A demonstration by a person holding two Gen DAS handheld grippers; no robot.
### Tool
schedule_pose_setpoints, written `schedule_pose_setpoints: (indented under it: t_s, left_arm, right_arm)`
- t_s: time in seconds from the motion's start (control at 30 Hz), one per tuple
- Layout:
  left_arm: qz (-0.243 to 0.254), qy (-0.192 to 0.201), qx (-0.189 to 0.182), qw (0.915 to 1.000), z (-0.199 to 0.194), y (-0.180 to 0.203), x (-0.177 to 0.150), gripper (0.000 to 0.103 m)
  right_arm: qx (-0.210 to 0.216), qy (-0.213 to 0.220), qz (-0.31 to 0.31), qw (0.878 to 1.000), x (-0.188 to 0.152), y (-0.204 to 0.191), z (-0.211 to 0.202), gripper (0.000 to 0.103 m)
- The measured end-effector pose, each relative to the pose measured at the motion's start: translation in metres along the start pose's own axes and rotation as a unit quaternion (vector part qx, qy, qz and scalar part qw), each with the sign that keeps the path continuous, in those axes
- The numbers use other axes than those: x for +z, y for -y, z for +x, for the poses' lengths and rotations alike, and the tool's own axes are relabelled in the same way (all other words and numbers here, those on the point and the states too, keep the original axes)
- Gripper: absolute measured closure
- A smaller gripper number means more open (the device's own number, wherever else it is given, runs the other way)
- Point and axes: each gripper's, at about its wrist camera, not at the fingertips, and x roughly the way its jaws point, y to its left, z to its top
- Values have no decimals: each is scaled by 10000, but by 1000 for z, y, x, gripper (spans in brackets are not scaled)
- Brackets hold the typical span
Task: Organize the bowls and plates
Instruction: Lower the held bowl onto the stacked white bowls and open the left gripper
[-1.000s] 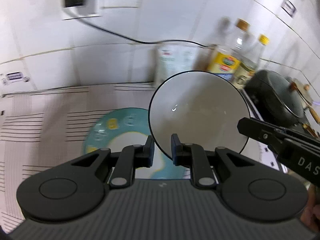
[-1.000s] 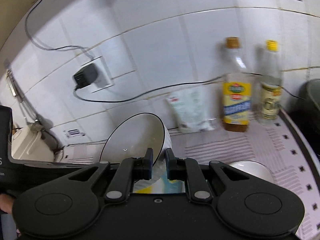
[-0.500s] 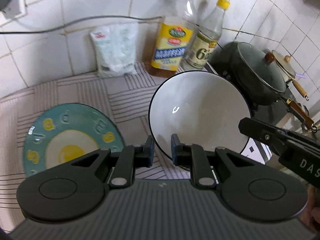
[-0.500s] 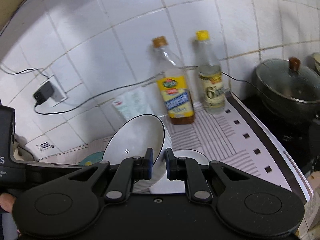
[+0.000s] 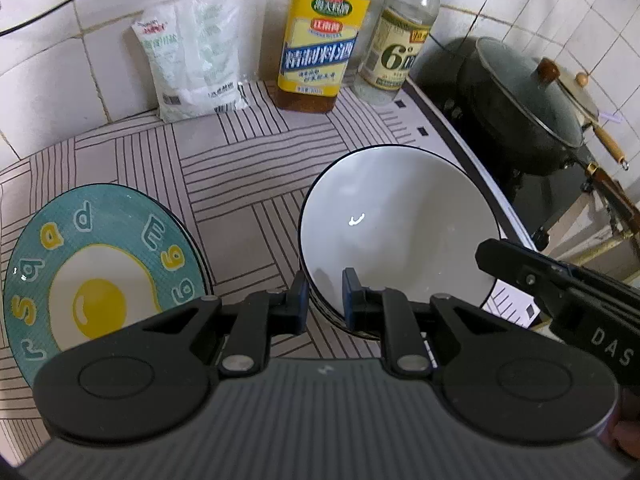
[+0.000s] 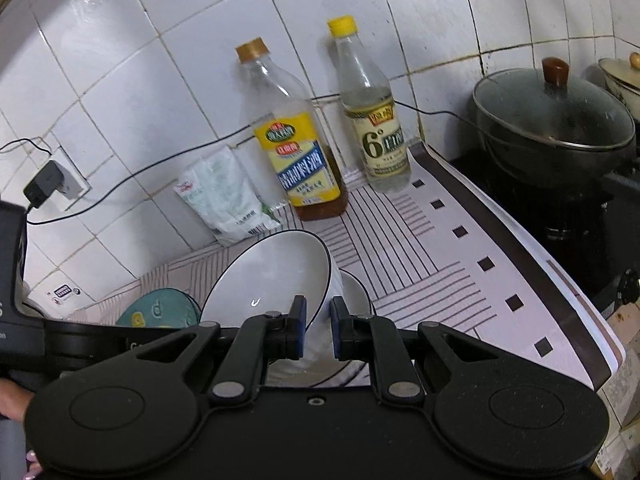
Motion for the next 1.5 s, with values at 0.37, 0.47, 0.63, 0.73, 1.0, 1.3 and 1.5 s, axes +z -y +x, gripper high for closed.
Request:
schedule_pose_setpoints:
  t_s: [0.37,0.47,0.63,0.73,1.0,1.3,1.5]
  left_arm:
    - [208,-98,108,9997,9,4,0,87]
    - [127,-203,25,9997,14,0,2,87]
    - [54,-268,-40,9996,18,-3,3,87]
    - [56,-269,-17,9996,19,-2,3,87]
    - [-342,-372,-327,9982,14,-11,2,84]
    - [-344,-230,-432,9982,-14,-13,-3,81]
    - [-173,-132,-496,9985,-39,-10,-12,73]
  right_arm:
    - [-158,-73,-223,9996,-3,-1,8,87]
    - [-215,-82,-242,9994,-4,0,12,87]
    - [-521,-107,-576,9969,-8,-11,17,87]
    - [-591,-45,-674,9960,-7,-13,16,88]
    - [-724,-125,-941,9928,-9,-19,16,86]
    - [-615,20,-1000,9931,-18,-29,-24,84]
    - [-713,68,-1171,9905,-30,-37,-48,80]
